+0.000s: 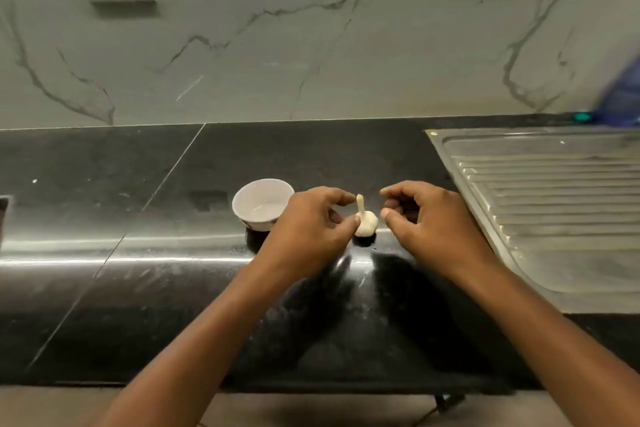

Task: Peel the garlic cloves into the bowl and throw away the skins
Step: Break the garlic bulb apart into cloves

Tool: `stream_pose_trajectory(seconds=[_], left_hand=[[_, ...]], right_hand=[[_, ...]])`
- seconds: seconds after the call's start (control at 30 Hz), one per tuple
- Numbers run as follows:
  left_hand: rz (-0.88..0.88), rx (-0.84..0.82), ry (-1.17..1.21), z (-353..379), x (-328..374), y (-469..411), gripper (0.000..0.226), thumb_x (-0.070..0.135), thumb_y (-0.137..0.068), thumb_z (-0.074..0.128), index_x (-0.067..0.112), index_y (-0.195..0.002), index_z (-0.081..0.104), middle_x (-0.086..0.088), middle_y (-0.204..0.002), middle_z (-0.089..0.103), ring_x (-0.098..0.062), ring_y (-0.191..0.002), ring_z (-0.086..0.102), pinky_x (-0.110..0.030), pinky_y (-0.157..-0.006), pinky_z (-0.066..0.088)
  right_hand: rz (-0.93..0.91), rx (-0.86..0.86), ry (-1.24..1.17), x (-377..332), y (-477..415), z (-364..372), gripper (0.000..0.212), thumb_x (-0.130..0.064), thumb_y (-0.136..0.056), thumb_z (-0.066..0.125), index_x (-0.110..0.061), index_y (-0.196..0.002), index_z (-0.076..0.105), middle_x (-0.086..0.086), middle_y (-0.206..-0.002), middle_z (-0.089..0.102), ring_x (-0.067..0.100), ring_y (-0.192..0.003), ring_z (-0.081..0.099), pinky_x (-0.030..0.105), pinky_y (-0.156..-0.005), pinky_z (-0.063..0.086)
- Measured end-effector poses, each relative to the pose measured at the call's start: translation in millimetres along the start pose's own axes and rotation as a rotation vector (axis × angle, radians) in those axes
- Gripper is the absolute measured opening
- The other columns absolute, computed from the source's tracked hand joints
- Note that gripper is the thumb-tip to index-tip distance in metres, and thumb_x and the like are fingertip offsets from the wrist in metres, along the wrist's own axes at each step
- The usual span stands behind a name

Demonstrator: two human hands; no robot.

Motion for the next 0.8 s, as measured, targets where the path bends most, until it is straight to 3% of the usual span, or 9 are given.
stream_pose_trajectory(seconds=[0.1, 0.2, 0.33, 0.43, 0.5, 0.57, 0.8], left_hand=[[-0.048, -0.098, -0.039, 21, -5, -5, 0.050, 0.034, -0.090, 0.079, 0.021, -0.137, 0.068, 0.005, -0.097, 0.079, -0.002, -0.082, 0.073, -0.035, -0.086, 0.061], [-0.046, -0.135, -0.054, 39, -8, -11, 0.033, 0.029, -0.088, 0.081, 0.021, -0.119, 0.076, 0.007, -0.076, 0.076, -0.001, -0.068, 0.069, -0.024, -0.067, 0.053], [-0.039, -0.159, -0.011, 48, -18, -19, 0.032, 0.026, -0.087, 0.081, 0.023, -0.118, 0.078, 0.011, -0.083, 0.075, 0.004, -0.071, 0.068, -0.017, -0.066, 0.054], [0.001, -0.192, 0.034, 50, -19, -23, 0.024, 0.022, -0.089, 0.080, 0.022, -0.113, 0.078, 0.011, -0.076, 0.072, 0.004, -0.064, 0.064, -0.010, -0.060, 0.044], [0.060, -0.206, 0.044, 51, -17, -23, 0.020, 0.020, -0.090, 0.079, 0.022, -0.110, 0.078, 0.008, -0.081, 0.073, -0.001, -0.067, 0.066, -0.017, -0.062, 0.051], [0.126, -0.191, 0.029, 49, -17, -22, 0.026, 0.020, -0.089, 0.079, 0.023, -0.115, 0.077, 0.007, -0.096, 0.073, -0.006, -0.081, 0.069, -0.029, -0.075, 0.059], [0.178, -0.074, 0.122, 41, -28, -16, 0.040, 0.016, -0.087, 0.082, 0.025, -0.125, 0.076, 0.007, -0.107, 0.073, -0.011, -0.099, 0.071, -0.037, -0.088, 0.060]], right_hand=[[0.077, -0.130, 0.053, 14, -2, 18, 0.027, -0.022, -0.090, 0.081, -0.025, -0.117, 0.080, -0.011, -0.090, 0.075, 0.000, -0.083, 0.071, 0.022, -0.083, 0.060], [0.105, -0.224, 0.080, 25, -4, 36, 0.026, -0.023, -0.088, 0.080, -0.025, -0.114, 0.082, -0.011, -0.091, 0.079, -0.002, -0.084, 0.073, 0.032, -0.086, 0.063], [0.115, -0.277, 0.087, 32, -13, 41, 0.032, -0.027, -0.089, 0.082, -0.030, -0.121, 0.081, -0.015, -0.102, 0.080, -0.006, -0.091, 0.072, 0.026, -0.090, 0.061], [0.107, -0.293, 0.067, 34, -22, 40, 0.031, -0.031, -0.088, 0.085, -0.029, -0.120, 0.082, -0.013, -0.106, 0.081, -0.006, -0.095, 0.072, 0.021, -0.092, 0.058], [0.114, -0.299, 0.050, 35, -27, 39, 0.026, -0.034, -0.089, 0.085, -0.029, -0.114, 0.084, -0.014, -0.098, 0.081, -0.005, -0.091, 0.073, 0.025, -0.090, 0.061], [0.119, -0.310, 0.009, 34, -32, 41, 0.019, -0.032, -0.089, 0.085, -0.028, -0.108, 0.084, -0.013, -0.089, 0.081, -0.003, -0.084, 0.076, 0.032, -0.088, 0.064], [0.070, -0.453, -0.017, 21, -47, 52, 0.008, -0.019, -0.090, 0.085, -0.023, -0.097, 0.087, -0.007, -0.082, 0.082, 0.007, -0.079, 0.079, 0.039, -0.086, 0.066]])
Point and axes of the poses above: each hand's wrist, its own y-axis away from the middle knuckle, its own z-axis out of the palm, x = y × z, the point moved 10 cm from there along -y, towards the middle knuckle
